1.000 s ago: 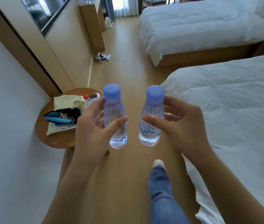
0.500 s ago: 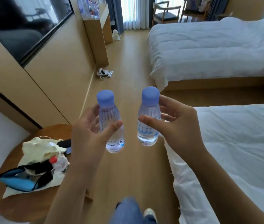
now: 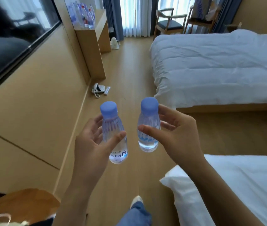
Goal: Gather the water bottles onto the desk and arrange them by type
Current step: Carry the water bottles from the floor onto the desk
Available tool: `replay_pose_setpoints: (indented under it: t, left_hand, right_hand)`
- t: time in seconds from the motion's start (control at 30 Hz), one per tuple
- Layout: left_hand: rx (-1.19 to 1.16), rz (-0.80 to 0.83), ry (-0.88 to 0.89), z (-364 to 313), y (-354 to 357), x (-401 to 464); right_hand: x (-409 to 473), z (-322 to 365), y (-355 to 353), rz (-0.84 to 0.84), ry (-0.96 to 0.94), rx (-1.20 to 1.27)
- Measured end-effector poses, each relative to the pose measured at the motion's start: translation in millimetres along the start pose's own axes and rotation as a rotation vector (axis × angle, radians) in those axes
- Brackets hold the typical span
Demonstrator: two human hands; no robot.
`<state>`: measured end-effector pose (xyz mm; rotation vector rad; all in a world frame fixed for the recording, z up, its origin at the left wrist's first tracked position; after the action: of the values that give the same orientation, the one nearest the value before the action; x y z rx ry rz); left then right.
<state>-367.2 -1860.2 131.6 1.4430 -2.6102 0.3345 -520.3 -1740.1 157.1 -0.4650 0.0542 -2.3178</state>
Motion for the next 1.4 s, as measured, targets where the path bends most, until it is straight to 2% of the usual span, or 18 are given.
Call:
replay_pose_setpoints:
  t: [0.13,0.5,0.77,1.03,1.4]
  left_hand:
    - [0.015,0.035,0.024,14,17,95]
    - [0.013,-0.044,0.014,84,97,375]
    - [0.022,-0.088,0.017,107,153,581]
    - [0.002,-0.148,-0.002,165,163,769]
    - [0.018,-0.109,0.050,224,144,1083]
  right_hand:
    - [94,-29,9,0.012,0.015,0.009]
    - [375,-139,8,0.025,0.015,0.057]
    - [594,-197,4,0.056,-0.021,0.031]
    - [786,-263,57,0.134,-0.012,0.016]
    - [1069,-331,151,0.097,-0.038,-0.007]
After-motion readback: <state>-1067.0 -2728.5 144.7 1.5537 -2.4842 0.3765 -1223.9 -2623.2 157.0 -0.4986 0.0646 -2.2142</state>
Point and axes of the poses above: each hand's wrist, its own x-axis towards the middle knuckle, its own y-axis out of the palm, z = x × y, the point moved 1 cm from there along x, towards the middle knuckle, and after that the axes turned 2 degrees about y, right-handed, at the moved point
